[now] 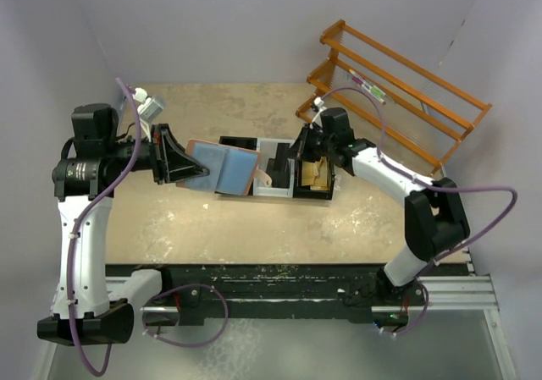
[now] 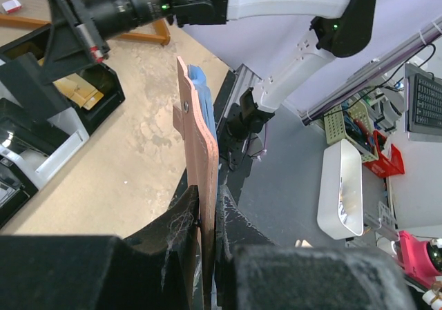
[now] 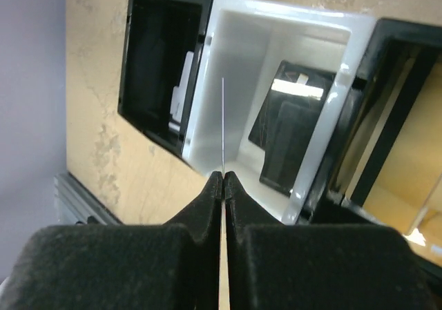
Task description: Take the credit cards out of the card holder
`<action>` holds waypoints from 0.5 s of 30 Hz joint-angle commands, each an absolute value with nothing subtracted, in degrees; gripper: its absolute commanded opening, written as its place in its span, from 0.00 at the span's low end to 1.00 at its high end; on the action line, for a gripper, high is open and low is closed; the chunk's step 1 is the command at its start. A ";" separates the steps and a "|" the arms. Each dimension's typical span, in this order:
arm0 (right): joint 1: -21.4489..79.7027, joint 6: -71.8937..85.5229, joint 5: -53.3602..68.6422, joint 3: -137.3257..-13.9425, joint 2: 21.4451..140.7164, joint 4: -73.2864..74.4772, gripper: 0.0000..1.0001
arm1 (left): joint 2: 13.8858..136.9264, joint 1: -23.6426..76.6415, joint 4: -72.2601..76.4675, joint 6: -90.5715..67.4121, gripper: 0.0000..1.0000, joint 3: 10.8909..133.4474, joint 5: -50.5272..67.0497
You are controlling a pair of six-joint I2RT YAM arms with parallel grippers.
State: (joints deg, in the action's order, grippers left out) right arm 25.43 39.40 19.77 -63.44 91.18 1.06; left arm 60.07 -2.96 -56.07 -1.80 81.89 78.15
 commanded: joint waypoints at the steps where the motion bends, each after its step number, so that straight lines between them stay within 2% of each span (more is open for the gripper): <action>1: 28.17 37.34 14.33 -69.55 95.31 0.56 0.00 | 59.14 -2.81 -55.44 -0.28 0.02 84.16 79.91; 13: 31.08 37.06 8.81 -70.43 102.44 0.41 0.00 | 58.22 -2.81 -51.51 -5.02 0.02 84.29 82.04; 14: 31.35 36.68 8.34 -70.69 102.55 0.89 0.01 | 58.14 -2.83 -51.03 -5.92 0.02 84.25 82.51; 15: 31.63 36.34 7.82 -71.00 102.57 1.41 0.07 | 58.06 -2.82 -50.21 -6.64 0.02 84.16 82.79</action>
State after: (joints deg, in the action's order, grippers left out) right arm 31.18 38.20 11.20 -69.30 103.48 1.10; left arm 59.11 -2.96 -54.72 -3.62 82.06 79.09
